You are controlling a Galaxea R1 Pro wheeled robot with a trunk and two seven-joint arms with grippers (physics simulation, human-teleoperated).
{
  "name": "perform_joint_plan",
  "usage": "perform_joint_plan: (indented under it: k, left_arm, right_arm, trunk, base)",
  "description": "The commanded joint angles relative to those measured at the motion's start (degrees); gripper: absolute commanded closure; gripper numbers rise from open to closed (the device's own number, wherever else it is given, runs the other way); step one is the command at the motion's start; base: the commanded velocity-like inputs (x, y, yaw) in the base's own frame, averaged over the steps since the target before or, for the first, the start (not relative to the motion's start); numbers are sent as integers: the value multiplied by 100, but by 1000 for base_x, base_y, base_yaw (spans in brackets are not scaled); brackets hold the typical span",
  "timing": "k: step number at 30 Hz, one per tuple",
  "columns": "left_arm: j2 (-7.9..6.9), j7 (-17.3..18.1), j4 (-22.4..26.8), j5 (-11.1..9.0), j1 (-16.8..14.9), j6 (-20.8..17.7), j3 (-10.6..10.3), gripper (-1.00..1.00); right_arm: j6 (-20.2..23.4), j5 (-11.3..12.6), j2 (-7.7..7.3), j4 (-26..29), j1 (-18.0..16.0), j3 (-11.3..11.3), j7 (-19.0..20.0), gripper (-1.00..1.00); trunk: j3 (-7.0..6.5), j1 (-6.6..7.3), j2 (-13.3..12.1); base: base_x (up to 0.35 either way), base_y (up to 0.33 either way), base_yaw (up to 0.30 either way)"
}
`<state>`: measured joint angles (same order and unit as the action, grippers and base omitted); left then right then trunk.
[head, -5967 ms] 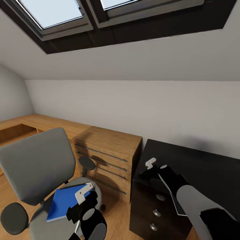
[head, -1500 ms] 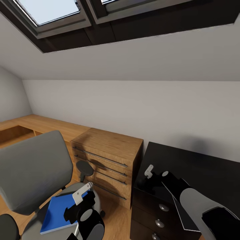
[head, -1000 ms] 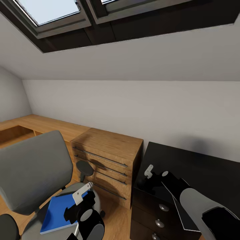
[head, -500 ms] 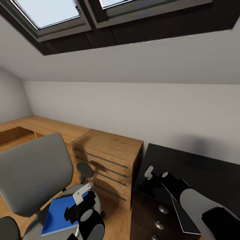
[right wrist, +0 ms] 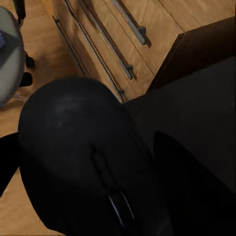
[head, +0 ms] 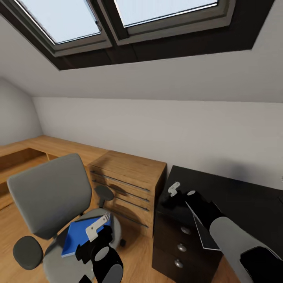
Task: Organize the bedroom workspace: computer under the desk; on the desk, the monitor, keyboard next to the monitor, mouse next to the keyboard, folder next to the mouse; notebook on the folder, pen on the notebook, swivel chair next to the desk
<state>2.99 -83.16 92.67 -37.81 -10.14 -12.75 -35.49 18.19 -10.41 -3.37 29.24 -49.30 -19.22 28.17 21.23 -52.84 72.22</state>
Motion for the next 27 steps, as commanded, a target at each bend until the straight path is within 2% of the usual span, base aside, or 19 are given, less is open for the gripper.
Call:
perform_joint_plan:
  k: [1,3,5,7,8,9,10,12,15,19,26,27]
  left_arm:
    - [0,-34,6,-16,-6,-60,-3,-100]
    - [0,-34,3,-16,-6,-60,-2,-100]
    - [0,-34,-1,-19,-6,-60,-2,-100]
    - [0,-34,-7,-23,-6,-60,-1,-100]
    - [0,-32,-9,-24,-6,-60,-1,-100]
    - [0,-28,-10,-24,-6,-60,-1,-100]
    - [-2,-13,-19,-25,-6,-64,-1,-100]
    - [-7,-3,-37,-25,-6,-67,-1,-100]
    - [-8,0,-44,-25,-6,-67,-1,-100]
    - [-9,1,-46,-30,-6,-69,-1,-100]
    - [-6,3,-50,-35,-6,-69,-6,-100]
    - [-1,9,-54,-34,-6,-70,-73,-100]
  right_arm:
    - [114,4,-7,119,2,-6,-45,100]
    - [462,176,-6,524,32,14,-393,100]
    - [870,425,9,1121,224,27,-1275,100]
    - [1091,778,40,1499,377,39,-2059,100]
    - [1208,1184,67,1711,442,46,-2704,100]
    - [1262,1519,79,1805,466,51,-3153,100]
    - [1319,2207,89,1913,493,45,-4002,100]
    - [1321,2670,95,1997,514,21,-4635,100]
    - [1315,2822,94,2067,522,11,-4849,100]
    - [1344,2888,97,2107,530,4,-4926,100]
    - [1363,2930,183,2308,535,9,-4968,100]
    - [1357,2931,186,2340,535,18,-4973,100]
  trunk:
    - [-11,26,-37]
    - [-47,70,-117]
    - [-83,114,-198]
    - [-119,158,-278]
    - [-137,180,-318]
    - [-155,202,-358]
    - [-173,224,-398]
    - [-208,268,-478]
    - [-262,333,-599]
    - [-334,421,-759]
    - [-334,421,-759]
    - [-337,421,-759]
  base:
    - [-338,0,0]
    - [-338,0,0]
    - [-240,0,0]
    - [-91,0,0]
    - [-36,0,0]
    - [-23,0,0]
    - [-10,0,0]
    - [-5,0,0]
    - [-2,0,0]
    - [0,0,0]
    - [0,0,0]
    - [-23,0,-181]
